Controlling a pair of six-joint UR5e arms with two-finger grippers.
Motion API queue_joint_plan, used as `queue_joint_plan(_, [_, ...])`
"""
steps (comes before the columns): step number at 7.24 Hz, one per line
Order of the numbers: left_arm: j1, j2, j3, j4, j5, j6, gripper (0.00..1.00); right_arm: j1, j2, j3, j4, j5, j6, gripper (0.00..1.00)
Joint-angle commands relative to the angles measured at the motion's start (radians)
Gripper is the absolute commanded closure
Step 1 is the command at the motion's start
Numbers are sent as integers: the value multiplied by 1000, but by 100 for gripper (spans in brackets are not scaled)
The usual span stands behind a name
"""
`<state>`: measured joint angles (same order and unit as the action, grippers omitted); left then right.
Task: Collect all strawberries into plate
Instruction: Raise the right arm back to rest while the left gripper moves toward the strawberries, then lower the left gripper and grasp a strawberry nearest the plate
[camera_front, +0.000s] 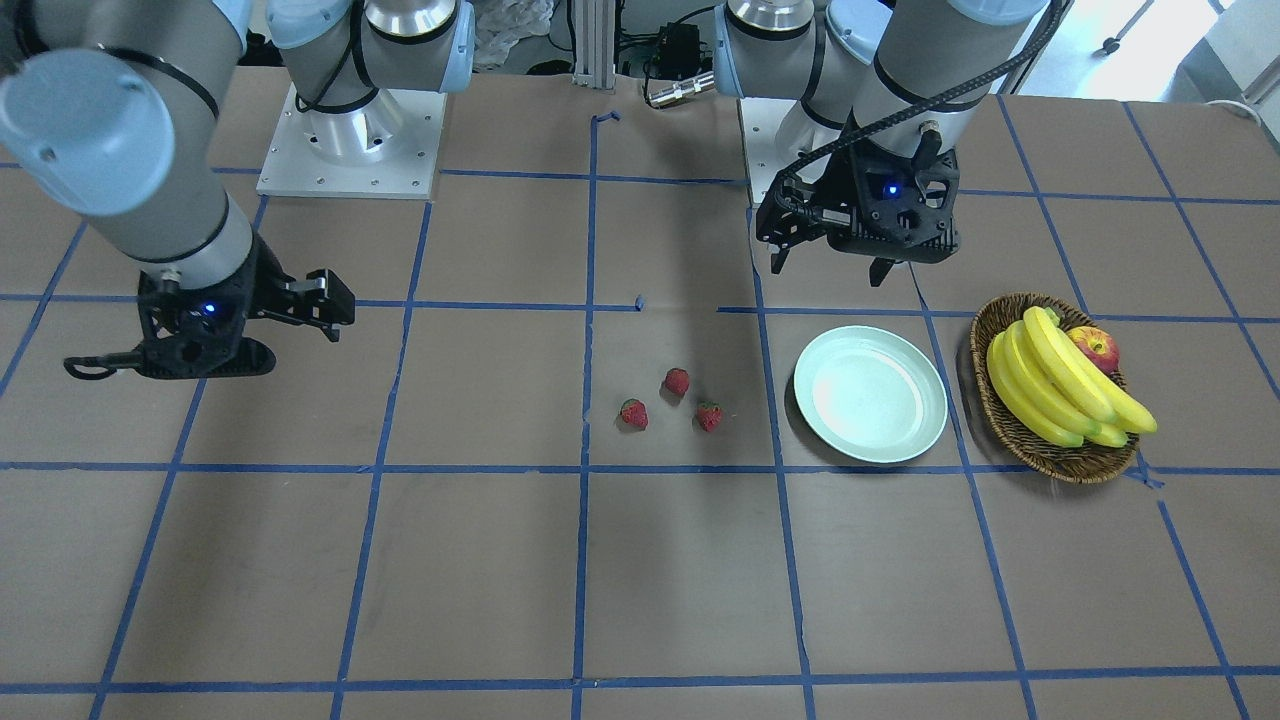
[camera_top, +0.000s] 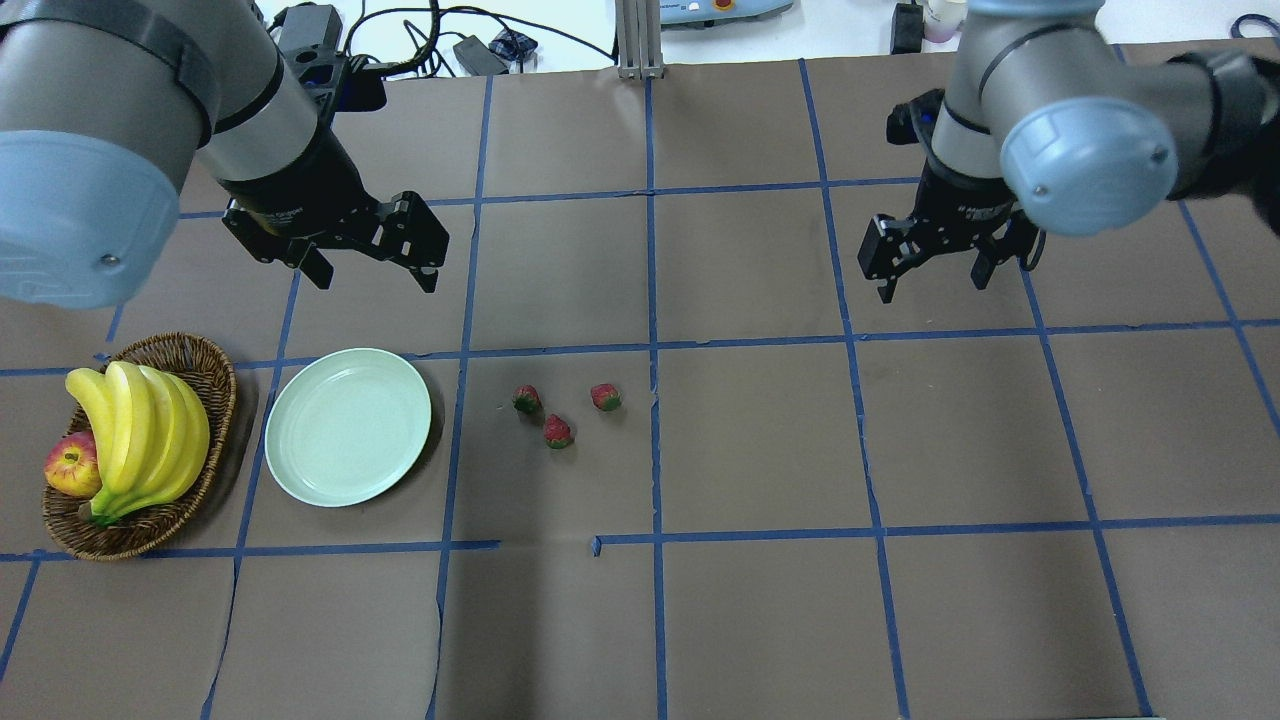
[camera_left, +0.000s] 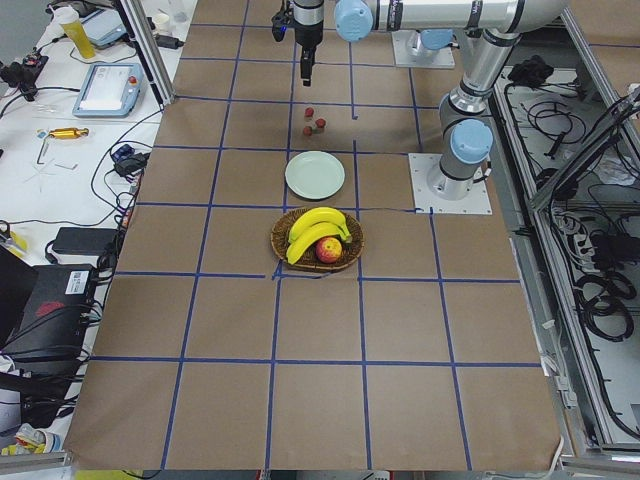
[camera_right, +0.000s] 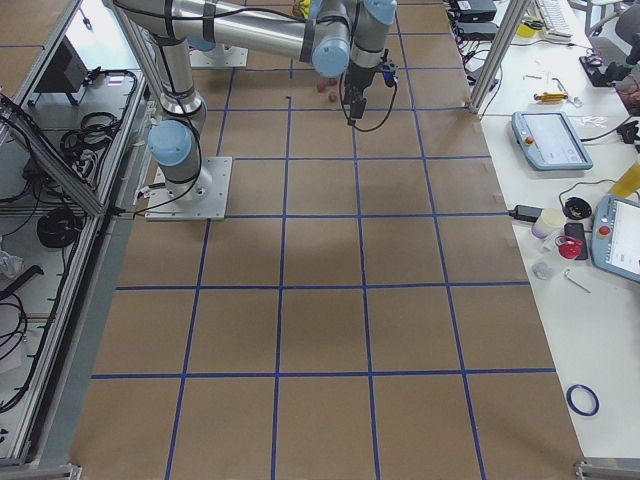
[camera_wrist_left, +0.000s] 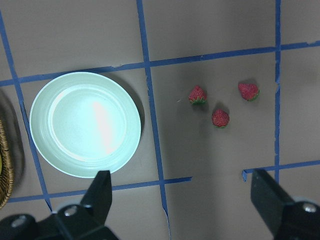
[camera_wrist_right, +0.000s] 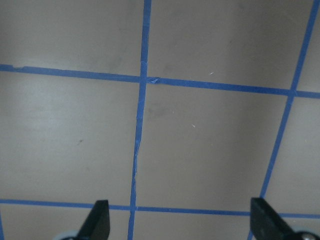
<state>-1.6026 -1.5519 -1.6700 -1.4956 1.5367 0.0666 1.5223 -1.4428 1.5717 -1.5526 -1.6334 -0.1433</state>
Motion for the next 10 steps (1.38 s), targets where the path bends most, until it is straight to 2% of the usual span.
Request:
queue_joint_plan(1, [0,3,-14,0,0,-1,0,-1,-100,-39,36,6,10,0])
queue_joint_plan(4, [0,-5,-14,5,2,-1,0,-1,-148,-19,28,13,54,0])
queue_joint_plan(6, [-14,-63,-33,37,5,-62,0,-1,-146,-19,26,15,92,0])
queue_joint_plan(7, [-31,-94,-96,131,5,-70,0,-1,-148,-19,28,15,103,0])
queue_joint_plan(9, [-34,-181,-274,443,3,-88,0,-1,-148,-19,28,15,103,0])
queue_joint_plan(10, [-36,-233,-299,534,-4,-109,0,-1,-148,-19,28,15,105,0])
